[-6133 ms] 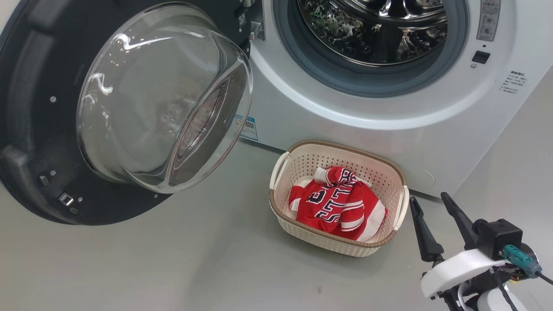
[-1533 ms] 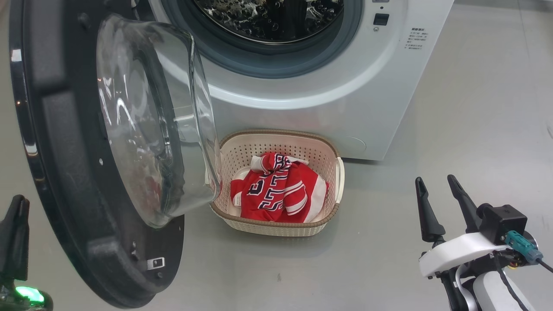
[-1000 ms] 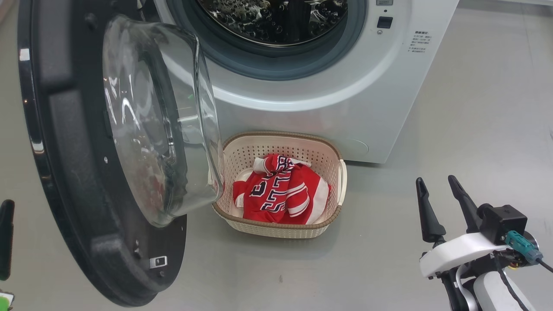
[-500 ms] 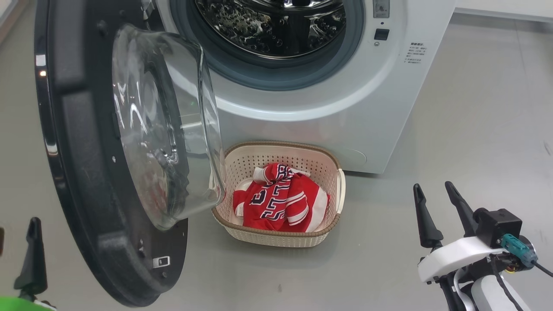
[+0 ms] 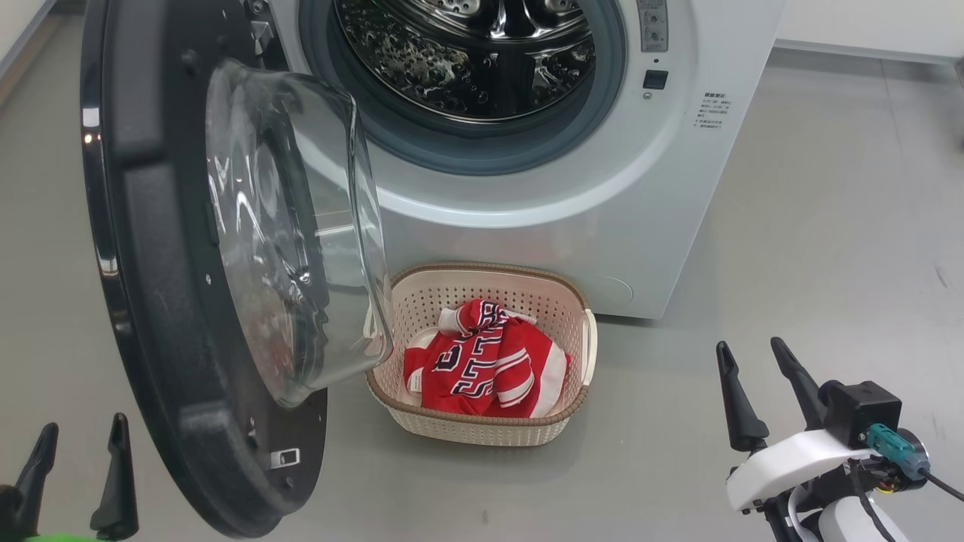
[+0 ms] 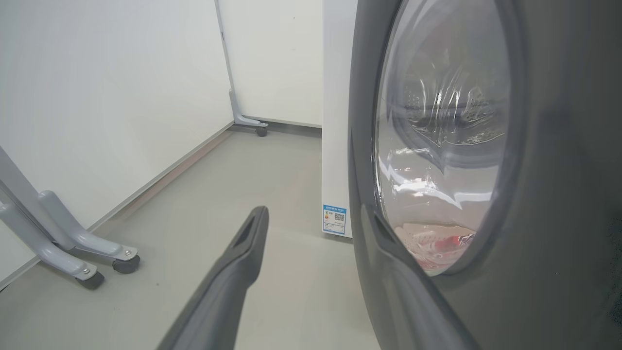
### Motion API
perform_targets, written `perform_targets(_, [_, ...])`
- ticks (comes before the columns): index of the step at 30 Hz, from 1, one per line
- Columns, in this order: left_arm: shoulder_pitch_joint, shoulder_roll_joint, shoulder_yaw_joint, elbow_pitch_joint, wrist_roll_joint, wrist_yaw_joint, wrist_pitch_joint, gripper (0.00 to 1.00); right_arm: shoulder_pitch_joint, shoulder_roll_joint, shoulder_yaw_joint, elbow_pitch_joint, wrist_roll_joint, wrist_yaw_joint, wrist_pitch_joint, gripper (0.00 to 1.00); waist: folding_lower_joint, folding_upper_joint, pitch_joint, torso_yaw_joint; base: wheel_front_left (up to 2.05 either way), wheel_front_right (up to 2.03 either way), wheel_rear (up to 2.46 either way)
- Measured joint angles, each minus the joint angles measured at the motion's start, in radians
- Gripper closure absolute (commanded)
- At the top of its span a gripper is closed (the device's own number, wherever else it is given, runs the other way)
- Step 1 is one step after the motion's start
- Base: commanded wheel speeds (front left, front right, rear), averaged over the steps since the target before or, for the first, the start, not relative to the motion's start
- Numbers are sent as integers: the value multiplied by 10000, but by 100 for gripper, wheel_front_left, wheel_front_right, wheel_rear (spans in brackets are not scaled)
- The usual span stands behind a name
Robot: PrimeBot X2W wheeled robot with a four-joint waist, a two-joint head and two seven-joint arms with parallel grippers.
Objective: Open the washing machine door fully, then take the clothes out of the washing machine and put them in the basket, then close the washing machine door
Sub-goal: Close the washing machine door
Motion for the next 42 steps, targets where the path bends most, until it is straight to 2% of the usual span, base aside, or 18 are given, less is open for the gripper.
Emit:
perform_targets(11, [15, -163, -245, 299, 483, 422, -389, 0, 185, 4, 77, 36, 0, -4, 2, 0, 0, 0, -270, -31, 0, 0, 0])
perform_targets(39, [-3, -420, -324, 644, 639, 621, -819, 0, 226, 23, 77, -63, 4, -81, 2, 0, 0, 0, -278, -11, 0, 0, 0])
perform_targets(40, [-3, -424, -324, 652, 639, 621, -834, 21, 226, 23, 77, -63, 4, -81, 2, 0, 0, 0, -281, -11, 0, 0, 0])
perform_targets(41, [-4, -426, -324, 658, 642, 621, -876, 53, 226, 23, 77, -63, 4, -81, 2, 0, 0, 0, -284, -10, 0, 0, 0])
perform_targets(42, [-5, -428, -324, 662, 642, 623, -899, 59, 226, 23, 77, -63, 4, -81, 2, 0, 0, 0, -288, -9, 0, 0, 0])
